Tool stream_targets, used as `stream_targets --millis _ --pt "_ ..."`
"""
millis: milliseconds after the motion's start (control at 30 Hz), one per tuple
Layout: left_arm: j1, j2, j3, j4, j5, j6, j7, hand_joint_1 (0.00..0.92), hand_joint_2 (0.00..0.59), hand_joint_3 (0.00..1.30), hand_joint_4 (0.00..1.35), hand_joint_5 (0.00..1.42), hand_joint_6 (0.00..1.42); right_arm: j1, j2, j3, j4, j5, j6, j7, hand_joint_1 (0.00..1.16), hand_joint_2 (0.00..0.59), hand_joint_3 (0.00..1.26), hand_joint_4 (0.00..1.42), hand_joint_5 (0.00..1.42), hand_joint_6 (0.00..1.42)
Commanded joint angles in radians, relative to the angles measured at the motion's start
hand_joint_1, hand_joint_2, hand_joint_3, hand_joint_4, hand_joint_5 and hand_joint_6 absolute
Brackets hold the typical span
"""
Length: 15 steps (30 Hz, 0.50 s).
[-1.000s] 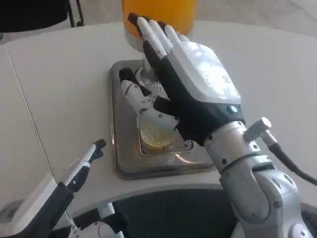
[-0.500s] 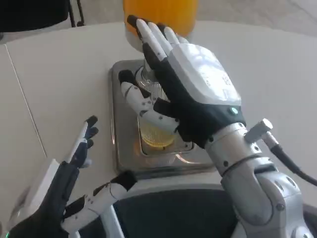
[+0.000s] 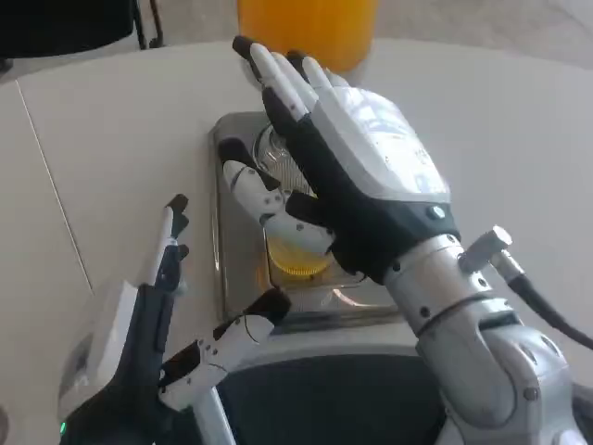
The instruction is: Grasp the cup under the faucet to collect the drink, then remove the cup.
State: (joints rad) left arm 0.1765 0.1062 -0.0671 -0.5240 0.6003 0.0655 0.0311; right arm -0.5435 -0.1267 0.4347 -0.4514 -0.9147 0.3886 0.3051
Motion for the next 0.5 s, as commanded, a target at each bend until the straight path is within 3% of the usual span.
stream_targets --millis 33,500 --pt "-0.014 -0.032 -0.043 0.052 0.042 0.018 0.057 0.196 0.040 0.00 0.00 0.16 0.31 0.054 -0.003 0.031 0.044 0.040 0.017 0.096 0.08 0.525 0.00 0.00 0.00 0.00" --pt "-0.138 -0.084 -0.091 0.173 0.065 0.073 0.147 0.217 0.036 0.00 0.00 0.17 0.33 0.052 -0.014 0.016 0.053 0.055 0.011 0.095 0.08 0.527 0.00 0.00 0.00 0.00"
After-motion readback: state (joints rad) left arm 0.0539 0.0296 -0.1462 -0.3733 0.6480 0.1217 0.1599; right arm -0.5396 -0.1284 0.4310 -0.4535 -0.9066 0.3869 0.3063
